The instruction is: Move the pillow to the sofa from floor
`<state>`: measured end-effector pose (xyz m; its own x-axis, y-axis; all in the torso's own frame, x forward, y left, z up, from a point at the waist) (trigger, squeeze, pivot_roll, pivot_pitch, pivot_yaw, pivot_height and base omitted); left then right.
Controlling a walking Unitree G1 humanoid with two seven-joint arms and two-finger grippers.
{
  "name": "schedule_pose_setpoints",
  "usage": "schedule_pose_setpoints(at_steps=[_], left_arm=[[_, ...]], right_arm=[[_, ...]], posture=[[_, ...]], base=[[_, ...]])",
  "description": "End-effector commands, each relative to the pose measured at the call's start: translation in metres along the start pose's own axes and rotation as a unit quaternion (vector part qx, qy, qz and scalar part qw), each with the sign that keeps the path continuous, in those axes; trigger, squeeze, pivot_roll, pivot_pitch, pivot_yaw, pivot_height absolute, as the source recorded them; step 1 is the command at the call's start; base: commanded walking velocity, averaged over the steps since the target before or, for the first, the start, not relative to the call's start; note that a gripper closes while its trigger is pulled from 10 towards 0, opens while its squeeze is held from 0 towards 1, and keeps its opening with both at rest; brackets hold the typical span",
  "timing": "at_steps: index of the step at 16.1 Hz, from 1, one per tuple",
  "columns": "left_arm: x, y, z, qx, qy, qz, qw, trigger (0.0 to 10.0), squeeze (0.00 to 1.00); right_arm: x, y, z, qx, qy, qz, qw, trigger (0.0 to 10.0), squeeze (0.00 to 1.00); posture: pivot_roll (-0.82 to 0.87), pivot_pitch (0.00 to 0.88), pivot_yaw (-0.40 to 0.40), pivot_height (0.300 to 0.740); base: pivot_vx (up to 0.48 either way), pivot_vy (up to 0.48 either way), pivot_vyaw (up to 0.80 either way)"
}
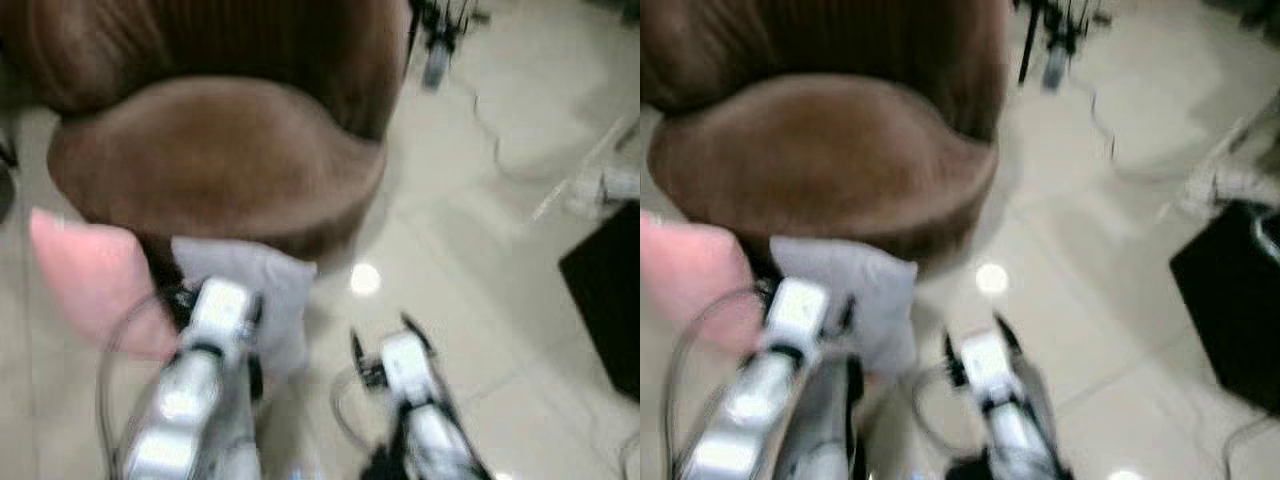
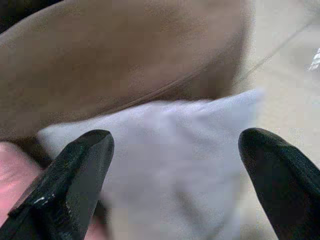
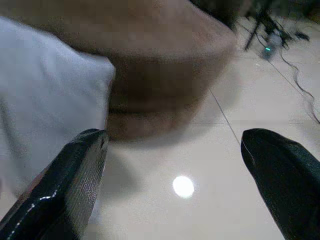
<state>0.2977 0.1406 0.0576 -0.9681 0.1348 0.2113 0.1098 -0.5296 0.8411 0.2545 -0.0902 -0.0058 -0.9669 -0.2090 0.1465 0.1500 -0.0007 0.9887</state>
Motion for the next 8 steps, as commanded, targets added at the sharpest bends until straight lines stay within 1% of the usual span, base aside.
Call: schedule_pose_setpoints(at_steps=[1,2,3,4,5,6,8], left_arm=[[0.002,-0.005,0.001,-0.010,0.000,0.009,1.000,10.0,0.00],[0.002,-0.006,0.001,-0.011,0.003,0.009,1.000,10.0,0.00],[0.000,-0.011,0.003,-0.013,0.008,0.011,1.000,10.0,0.00],[-0.005,-0.035,0.007,-0.015,0.008,0.028,0.999,10.0,0.00],[-0.009,-0.045,0.011,-0.010,0.010,0.037,0.999,10.0,0.00],[-0.011,-0.046,0.013,-0.004,0.012,0.038,0.999,10.0,0.00],[-0.010,-0.046,0.011,-0.005,0.007,0.034,0.999,10.0,0.00]], right_arm=[[0.004,-0.008,-0.004,-0.004,-0.010,0.016,1.000,10.0,0.00],[0.004,-0.008,-0.004,-0.005,-0.010,0.016,1.000,10.0,0.00],[0.003,-0.008,-0.003,-0.007,-0.010,0.015,1.000,10.0,0.00],[0.003,-0.008,-0.003,-0.008,-0.009,0.015,1.000,10.0,0.00],[0.003,-0.008,-0.003,-0.008,-0.009,0.014,1.000,10.0,0.00],[0.003,-0.008,-0.003,-0.008,-0.009,0.014,1.000,10.0,0.00],[0.003,-0.008,-0.002,-0.008,-0.008,0.014,1.000,10.0,0.00]], posture=[[0.11,0.168,-0.042,0.515],[0.11,0.168,-0.042,0.515],[0.11,0.161,-0.040,0.515],[0.11,0.157,-0.040,0.515],[0.11,0.155,-0.040,0.515],[0.11,0.155,-0.040,0.515],[0.11,0.154,-0.042,0.515]], base=[[0.000,0.000,0.00],[0.000,0.000,0.00],[0.000,0.000,0.00],[0.000,0.000,0.00],[0.000,0.000,0.00],[0.000,0.000,0.00],[0.000,0.000,0.00]])
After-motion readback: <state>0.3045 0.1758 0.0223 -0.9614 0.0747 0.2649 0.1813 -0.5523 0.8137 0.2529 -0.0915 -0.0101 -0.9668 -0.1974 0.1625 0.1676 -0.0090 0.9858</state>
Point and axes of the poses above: a point about 5 cm out from each wrist's last joint towards the gripper, its own x axis pointing back from the gripper into the wrist, its own y axis along the axis of the wrist's last joint, z = x × y, the point moved 5 cm from there along -x, pointing out of the wrist towards the gripper, and after that the axes turned 14 degrees about -x, right-handed, at the moved point
